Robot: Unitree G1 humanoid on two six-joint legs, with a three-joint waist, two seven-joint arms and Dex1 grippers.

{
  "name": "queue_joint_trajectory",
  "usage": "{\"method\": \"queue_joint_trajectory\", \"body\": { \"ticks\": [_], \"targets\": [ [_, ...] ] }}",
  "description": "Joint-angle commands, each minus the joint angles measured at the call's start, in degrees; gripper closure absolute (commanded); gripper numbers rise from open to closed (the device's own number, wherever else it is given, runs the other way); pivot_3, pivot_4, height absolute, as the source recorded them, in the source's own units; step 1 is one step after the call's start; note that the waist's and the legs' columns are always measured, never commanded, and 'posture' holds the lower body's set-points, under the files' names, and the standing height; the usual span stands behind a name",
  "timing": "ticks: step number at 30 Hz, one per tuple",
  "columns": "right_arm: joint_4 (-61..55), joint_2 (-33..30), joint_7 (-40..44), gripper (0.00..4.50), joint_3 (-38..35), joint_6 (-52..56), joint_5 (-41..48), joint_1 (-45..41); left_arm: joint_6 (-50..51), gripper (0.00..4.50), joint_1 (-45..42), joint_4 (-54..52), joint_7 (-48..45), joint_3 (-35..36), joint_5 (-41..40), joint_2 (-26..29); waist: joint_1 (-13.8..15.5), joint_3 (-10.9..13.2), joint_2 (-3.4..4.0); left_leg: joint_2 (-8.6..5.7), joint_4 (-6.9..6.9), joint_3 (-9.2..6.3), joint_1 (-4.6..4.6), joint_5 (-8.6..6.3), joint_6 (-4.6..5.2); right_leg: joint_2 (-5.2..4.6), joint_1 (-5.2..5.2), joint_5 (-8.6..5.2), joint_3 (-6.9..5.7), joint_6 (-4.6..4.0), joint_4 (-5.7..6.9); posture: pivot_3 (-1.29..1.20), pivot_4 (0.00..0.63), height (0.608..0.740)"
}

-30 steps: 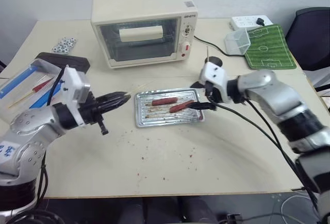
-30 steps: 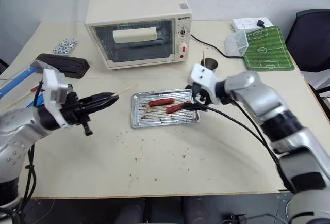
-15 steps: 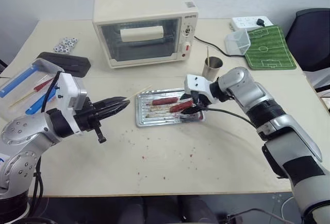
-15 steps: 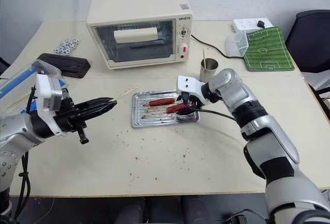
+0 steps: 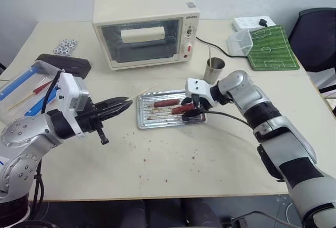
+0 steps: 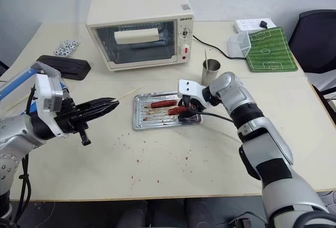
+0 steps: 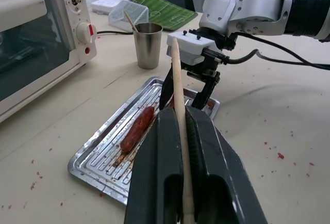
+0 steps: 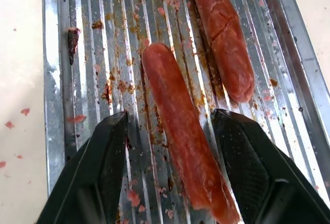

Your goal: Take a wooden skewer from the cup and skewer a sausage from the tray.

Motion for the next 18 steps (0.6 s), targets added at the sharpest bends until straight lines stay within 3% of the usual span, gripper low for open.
{"method": "queue_joint_trajectory", "body": {
  "ticks": [1, 3, 18],
  "targets": [
    [-0.36, 0.09, 0.21, 3.06, -1.83, -0.71, -0.71, 0.27, -0.92, 4.50, -0.59, -0.76, -0.10, 0.79, -0.20, 0.93, -0.15, 0.00, 0.00, 0.00, 0.01, 0.00, 0.00, 0.00, 0.00, 0.00, 0.00, 0.00, 0.00, 0.00, 0.01, 0.00, 0.150, 0.740],
    [-0.45, 0.15, 0.12, 3.70, -1.95, -0.73, -0.94, 0.47, -0.99, 4.50, -0.60, -0.65, -0.27, 0.78, -0.10, 0.96, -0.23, 0.00, 0.00, 0.00, 0.03, 0.00, 0.00, 0.00, -0.01, -0.01, 0.00, 0.00, 0.00, 0.00, 0.02, 0.00, 0.150, 0.740],
    [-0.67, 0.54, -1.28, 3.70, -3.72, -1.72, -2.62, 2.05, -1.77, 4.50, -1.41, 0.36, -0.66, -0.35, 1.02, 0.50, -0.86, -0.01, -0.01, -0.01, 0.10, 0.00, 0.04, 0.03, -0.04, 0.00, 0.02, 0.00, -0.01, 0.00, 0.14, 0.00, 0.150, 0.740]
  ]
}}
